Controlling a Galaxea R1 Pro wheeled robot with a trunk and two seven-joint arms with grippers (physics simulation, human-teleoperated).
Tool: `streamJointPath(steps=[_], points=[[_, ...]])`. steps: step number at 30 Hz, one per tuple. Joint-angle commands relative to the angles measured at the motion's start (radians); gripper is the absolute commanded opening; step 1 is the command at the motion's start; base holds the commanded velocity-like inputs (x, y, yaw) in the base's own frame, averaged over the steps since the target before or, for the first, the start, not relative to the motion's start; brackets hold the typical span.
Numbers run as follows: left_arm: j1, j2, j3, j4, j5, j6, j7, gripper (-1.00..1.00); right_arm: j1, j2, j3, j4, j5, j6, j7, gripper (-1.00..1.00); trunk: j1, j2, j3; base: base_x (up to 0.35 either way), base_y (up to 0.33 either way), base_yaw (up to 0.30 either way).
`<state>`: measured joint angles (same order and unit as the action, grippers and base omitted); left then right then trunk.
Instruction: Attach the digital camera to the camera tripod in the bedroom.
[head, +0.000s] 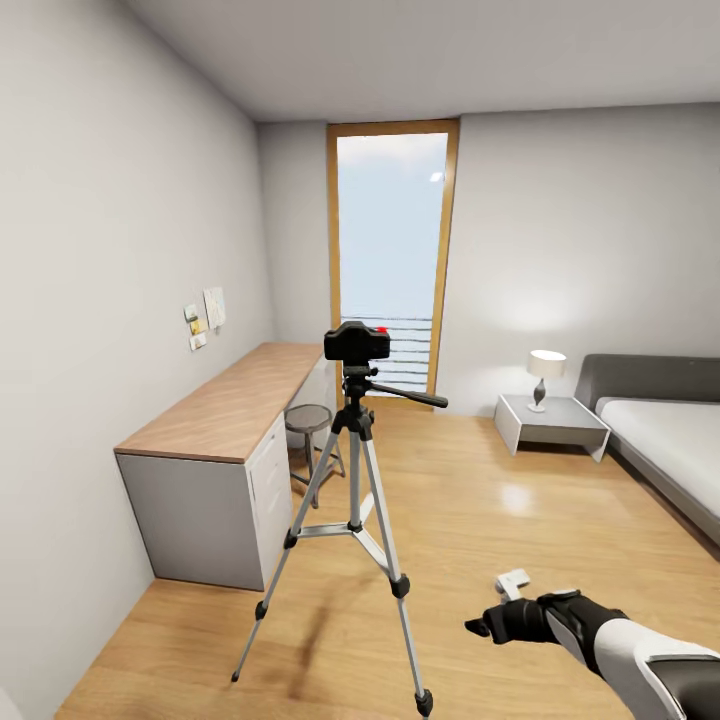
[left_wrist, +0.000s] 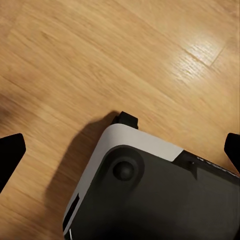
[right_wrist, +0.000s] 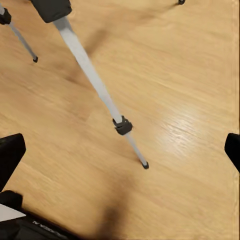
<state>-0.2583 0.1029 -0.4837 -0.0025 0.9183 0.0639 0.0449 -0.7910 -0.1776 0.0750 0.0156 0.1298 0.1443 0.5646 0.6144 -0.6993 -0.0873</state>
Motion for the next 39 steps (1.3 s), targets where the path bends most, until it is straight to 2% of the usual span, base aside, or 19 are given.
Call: streamJointPath(steps=[1, 5, 6, 10, 15, 17, 22, 24, 34, 39], points=[[-0.001, -0.002, -0.008, 0.000, 0.008, 0.004, 0.003, 1.00, 0.000, -0.007, 0.006, 0.005, -0.001, 0.001, -0.018, 1.00, 0.000, -0.001, -0.002, 0.000, 0.000, 0.000], [-0.001, -0.011, -0.009, 0.000, 0.009, 0.004, 0.003, 1.00, 0.037, -0.023, 0.006, 0.014, -0.002, 0.004, -0.128, 1.00, 0.000, -0.001, -0.002, 0.000, 0.000, 0.000], [-0.001, -0.015, -0.009, 0.000, 0.010, 0.004, 0.003, 1.00, 0.078, -0.026, 0.006, 0.016, -0.003, 0.003, -0.195, 1.00, 0.000, -0.001, -0.002, 0.000, 0.000, 0.000], [-0.001, -0.019, -0.009, 0.000, 0.011, 0.004, 0.003, 1.00, 0.184, -0.024, 0.000, 0.018, -0.009, -0.003, -0.334, 1.00, 0.000, -0.001, -0.002, 0.000, 0.000, 0.000], [-0.001, -0.021, -0.009, 0.001, 0.011, 0.004, 0.003, 1.00, 0.317, -0.019, -0.010, 0.018, -0.040, -0.031, -0.467, 1.00, 0.000, -0.001, -0.002, 0.000, 0.000, 0.000], [-0.001, -0.021, -0.009, 0.001, 0.011, 0.004, 0.003, 1.00, 0.386, -0.016, -0.012, 0.018, -0.059, -0.079, -0.515, 1.00, 0.000, -0.001, -0.002, 0.000, 0.000, 0.000], [-0.001, -0.024, -0.009, 0.001, 0.011, 0.004, 0.003, 1.00, 0.489, 0.004, -0.014, 0.018, -0.094, -0.194, -0.562, 1.00, 0.000, -0.001, -0.002, 0.000, 0.000, 0.000], [-0.001, -0.025, -0.009, 0.001, 0.011, 0.004, 0.004, 1.00, 0.509, 0.013, -0.015, 0.019, -0.101, -0.209, -0.576, 1.00, 0.000, -0.001, -0.002, 0.000, 0.000, 0.000], [-0.001, -0.034, -0.009, 0.001, 0.008, 0.003, 0.003, 1.00, 0.541, 0.036, -0.016, 0.019, -0.113, -0.228, -0.606, 1.00, 0.000, -0.001, -0.002, 0.000, 0.000, 0.000], [-0.001, -0.034, -0.009, -0.001, 0.010, 0.002, 0.003, 1.00, 0.558, 0.071, -0.017, 0.020, -0.114, -0.231, -0.608, 1.00, 0.000, -0.001, -0.002, 0.000, 0.000, 0.000]])
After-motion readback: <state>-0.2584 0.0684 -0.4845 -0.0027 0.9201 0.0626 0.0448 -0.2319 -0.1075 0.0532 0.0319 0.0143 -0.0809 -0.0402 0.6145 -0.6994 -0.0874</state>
